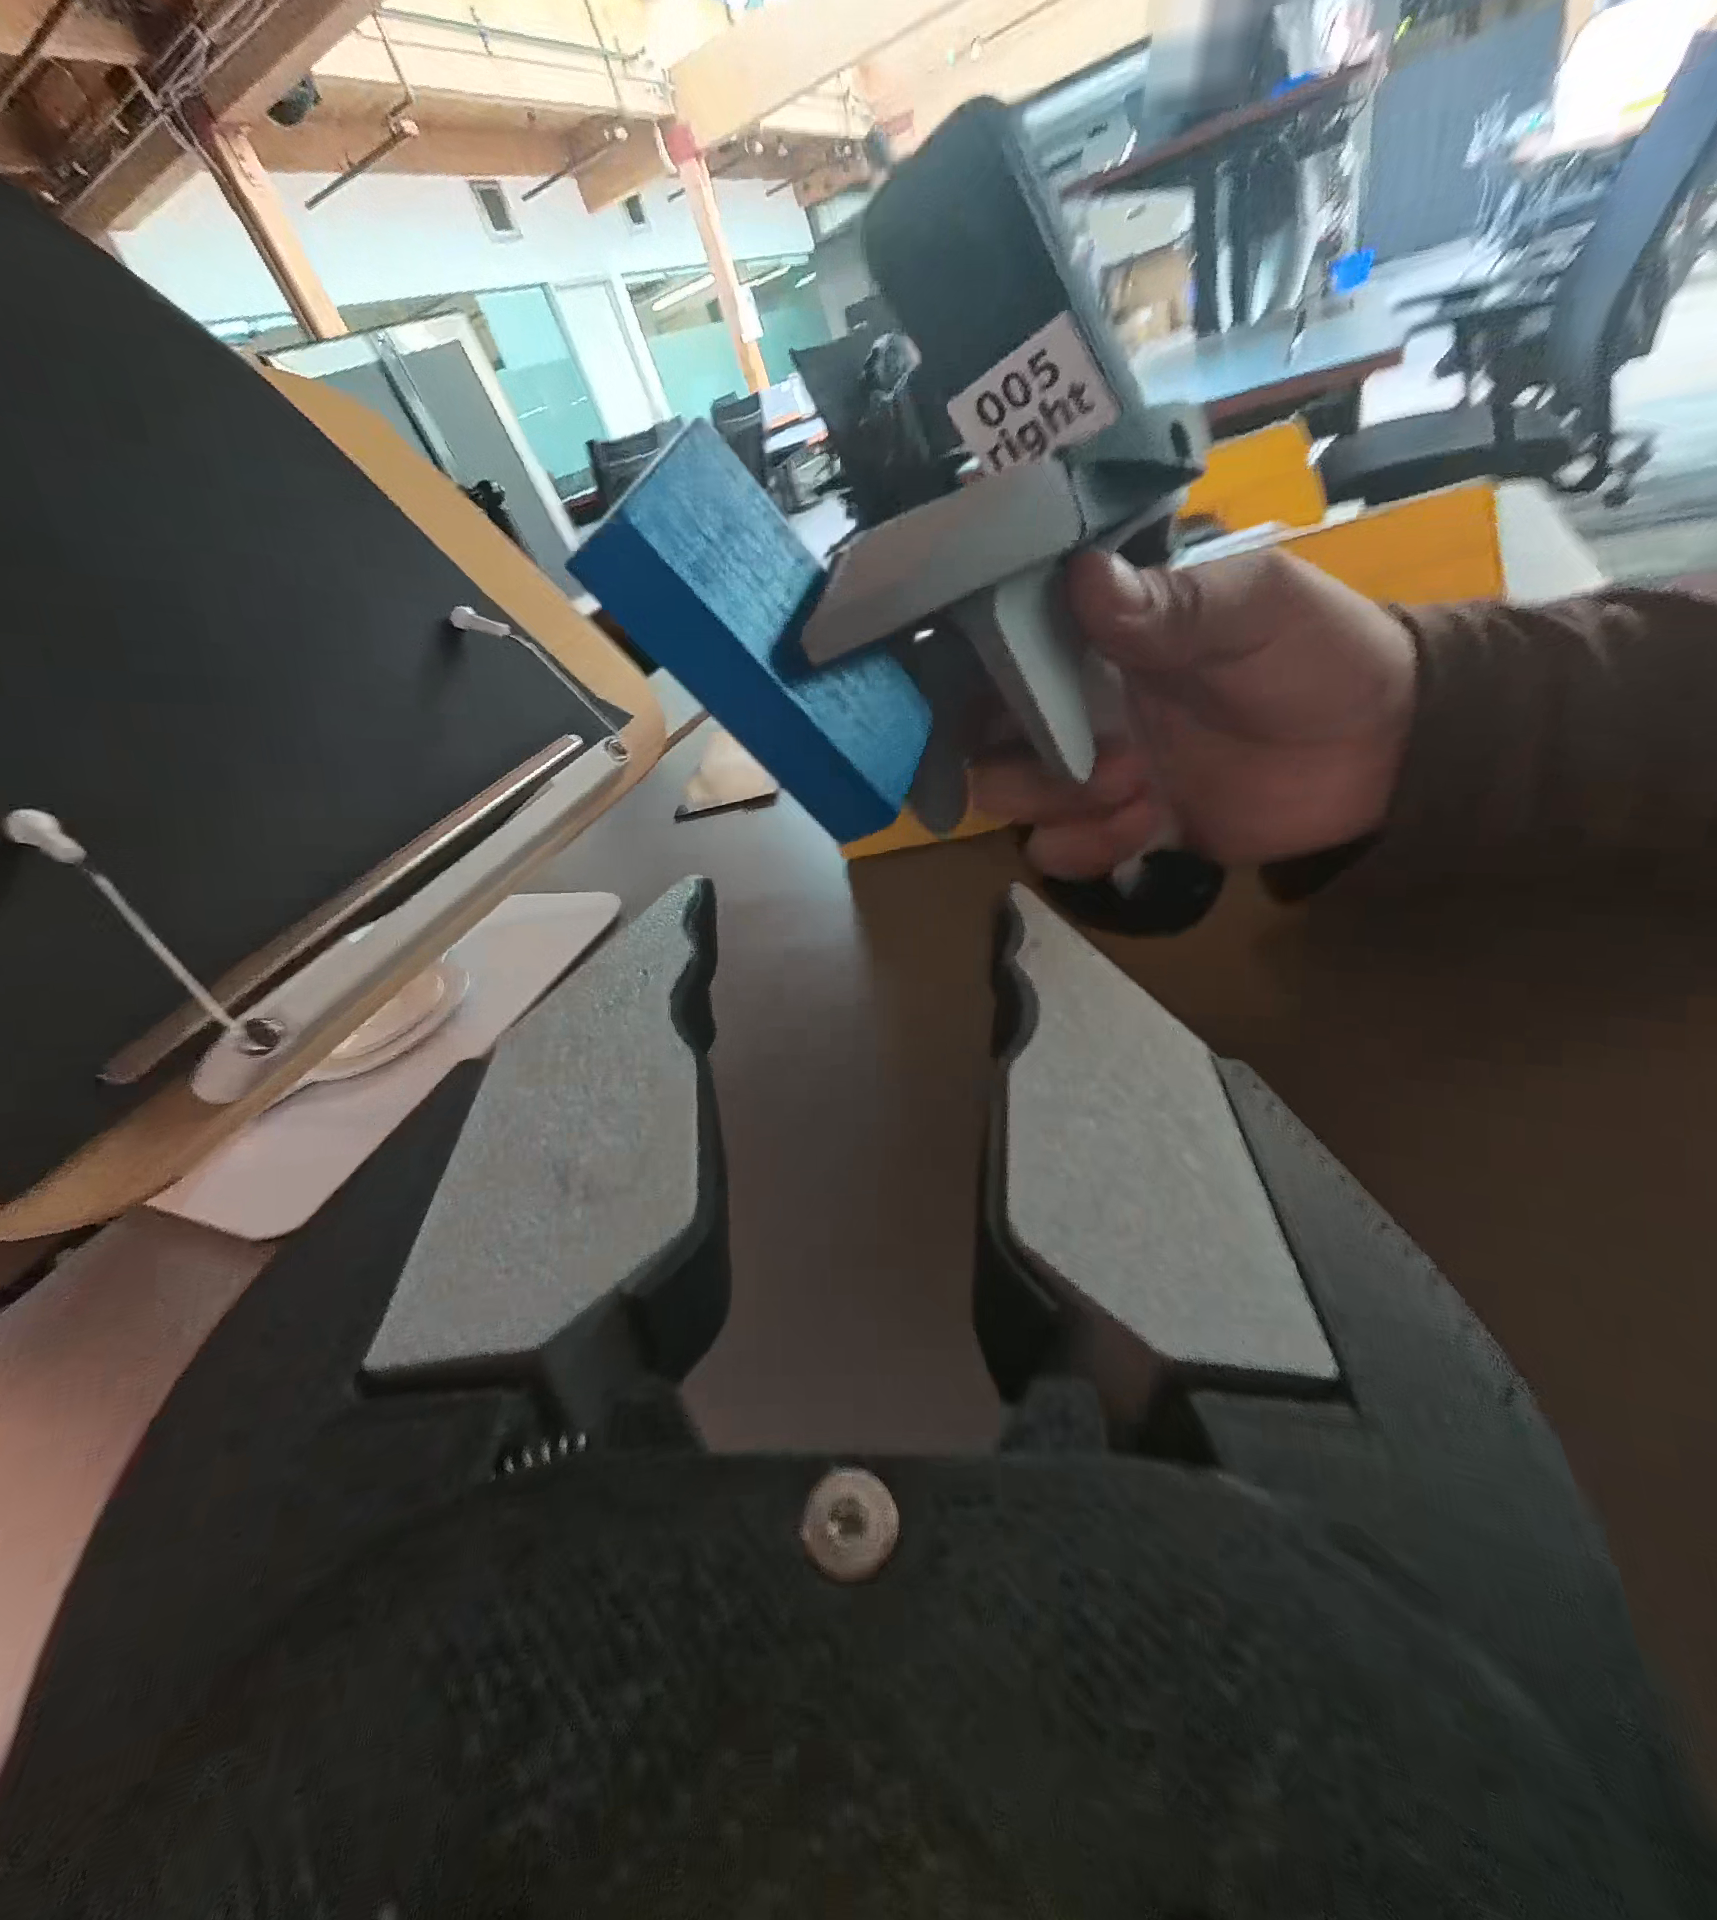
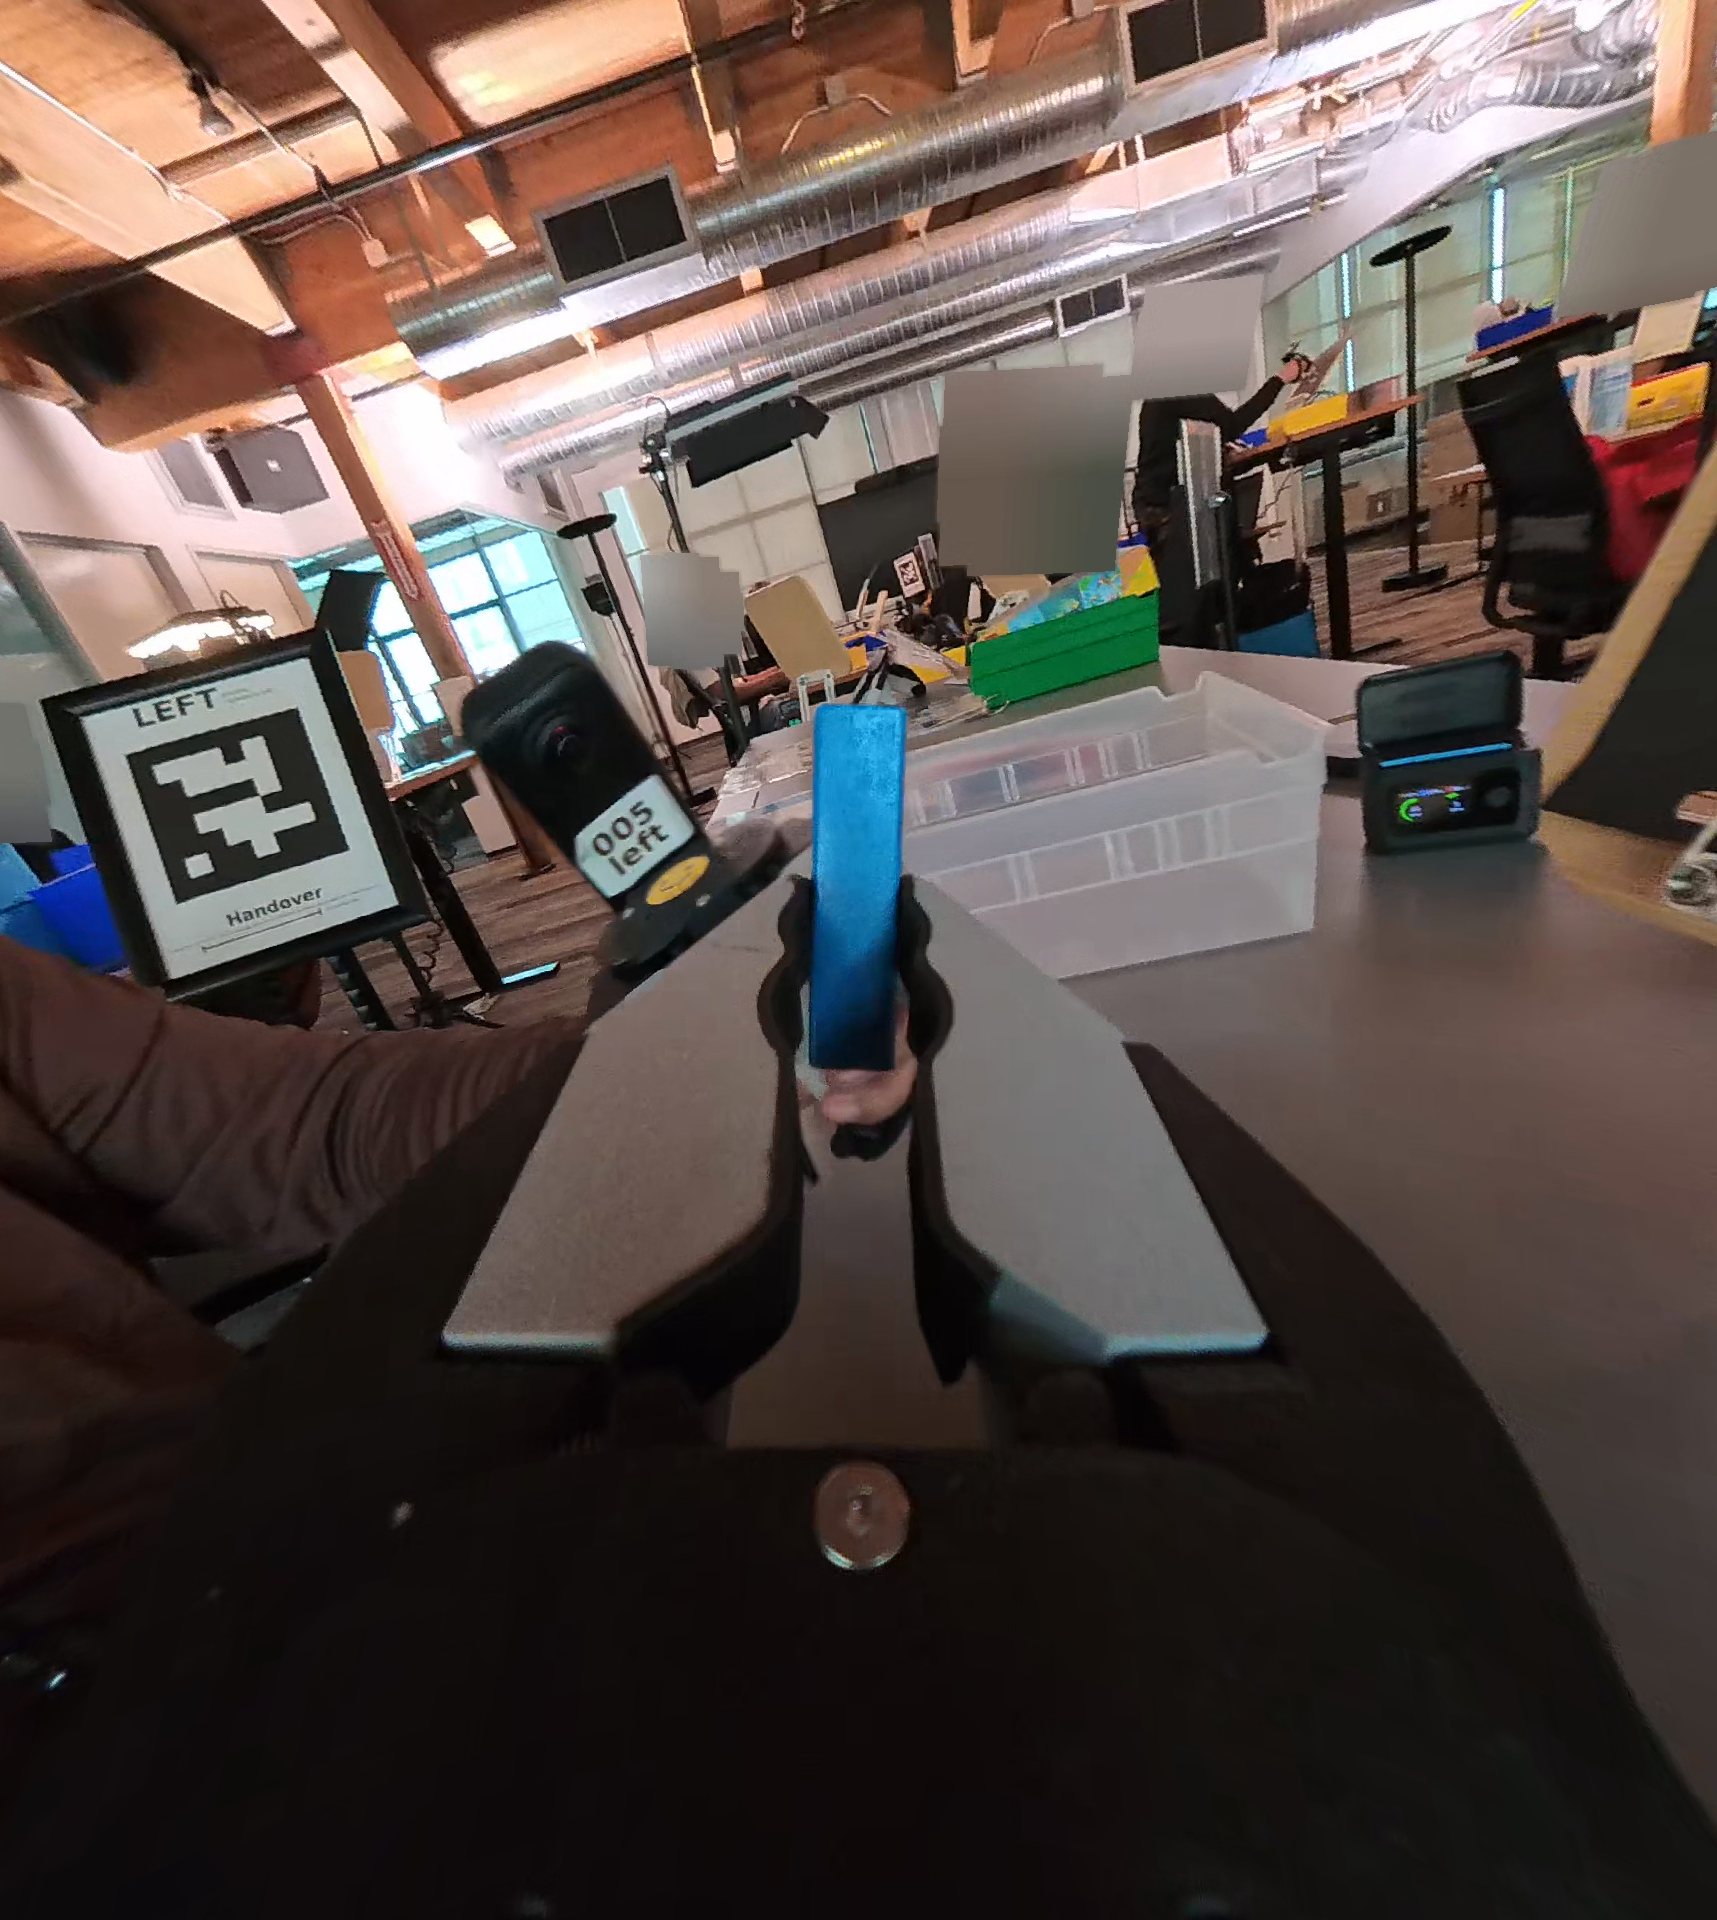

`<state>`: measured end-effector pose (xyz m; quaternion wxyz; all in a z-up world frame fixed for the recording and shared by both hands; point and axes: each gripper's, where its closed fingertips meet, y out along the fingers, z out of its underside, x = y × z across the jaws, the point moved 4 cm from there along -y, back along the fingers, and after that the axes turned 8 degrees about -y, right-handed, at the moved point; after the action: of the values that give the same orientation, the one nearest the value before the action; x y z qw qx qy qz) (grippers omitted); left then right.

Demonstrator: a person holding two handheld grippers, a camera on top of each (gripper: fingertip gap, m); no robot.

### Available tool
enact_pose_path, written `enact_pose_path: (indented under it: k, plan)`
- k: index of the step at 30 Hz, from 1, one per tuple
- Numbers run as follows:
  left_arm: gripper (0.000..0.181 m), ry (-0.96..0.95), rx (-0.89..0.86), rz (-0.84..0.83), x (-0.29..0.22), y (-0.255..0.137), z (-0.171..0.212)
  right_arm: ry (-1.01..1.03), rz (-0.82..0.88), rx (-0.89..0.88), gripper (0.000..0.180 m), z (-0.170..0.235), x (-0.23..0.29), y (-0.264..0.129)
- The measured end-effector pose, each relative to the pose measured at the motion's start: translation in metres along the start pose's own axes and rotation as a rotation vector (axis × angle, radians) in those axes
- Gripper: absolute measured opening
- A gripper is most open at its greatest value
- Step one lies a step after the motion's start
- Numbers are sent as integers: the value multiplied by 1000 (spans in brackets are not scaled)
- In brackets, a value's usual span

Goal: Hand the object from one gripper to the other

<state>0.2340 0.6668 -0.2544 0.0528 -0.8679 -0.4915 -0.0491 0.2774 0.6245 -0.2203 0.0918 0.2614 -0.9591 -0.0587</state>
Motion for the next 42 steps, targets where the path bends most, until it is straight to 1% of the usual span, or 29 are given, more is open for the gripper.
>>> enact_pose_path:
  k: [1,4,7,8,12,14,15,16,18,20,22,25,27,29,32,34,35,37,38,39,40,41,42]
  plan:
    - [50,-46,-24,30,-2,0,-2,-3,-12,0,12,0,2,2]
    - [42,-169,-112,101,-2,-5,-13,-44,-11,27,13,4,6,8]
    - [22,-277,-165,165,1,-12,-19,-77,-23,27,13,6,11,13]
    - [18,-306,-165,183,2,-14,-20,-85,-27,23,12,5,12,14]
    - [15,-376,-112,230,2,-15,-16,-119,-17,54,12,8,12,15]
    - [14,-381,-41,225,4,-16,-10,-147,-1,107,12,13,10,14]
    - [13,-356,13,195,7,-17,-5,-161,22,156,14,17,7,13]
    - [13,-308,71,135,12,-18,1,-170,51,208,20,21,2,10]
    - [12,-153,187,1,22,-21,13,-181,111,298,38,27,-8,1]
    - [13,43,250,-112,28,-24,17,-122,158,346,54,32,-18,-6]
    - [13,264,275,-210,32,-26,16,29,115,365,55,39,-21,-10]
    - [13,632,286,-292,31,-27,14,191,0,283,56,33,-16,-10]
    - [13,892,314,-342,30,-28,16,268,-60,244,64,31,-10,-8]
    - [13,1061,342,-372,25,-27,19,355,-105,235,69,33,-7,-5]
    - [12,1249,322,-381,11,-23,16,481,-156,260,65,46,-3,4]
    - [12,1334,312,-392,4,-19,15,558,-234,270,42,51,4,8]
    - [12,1359,312,-400,3,-19,15,578,-249,294,25,56,5,8]
    - [12,1339,269,-416,2,-19,17,593,-271,302,22,57,5,6]
    - [13,1275,231,-419,3,-19,18,574,-259,307,20,56,3,4]
    - [13,1162,206,-411,5,-20,19,537,-216,306,18,55,-2,1]
    - [14,996,197,-378,8,-22,20,486,-151,331,16,56,-8,-2]
    - [14,797,191,-328,11,-25,21,414,-86,368,13,57,-14,-6]
    - [14,595,181,-280,14,-28,21,338,-53,364,13,53,-16,-8]
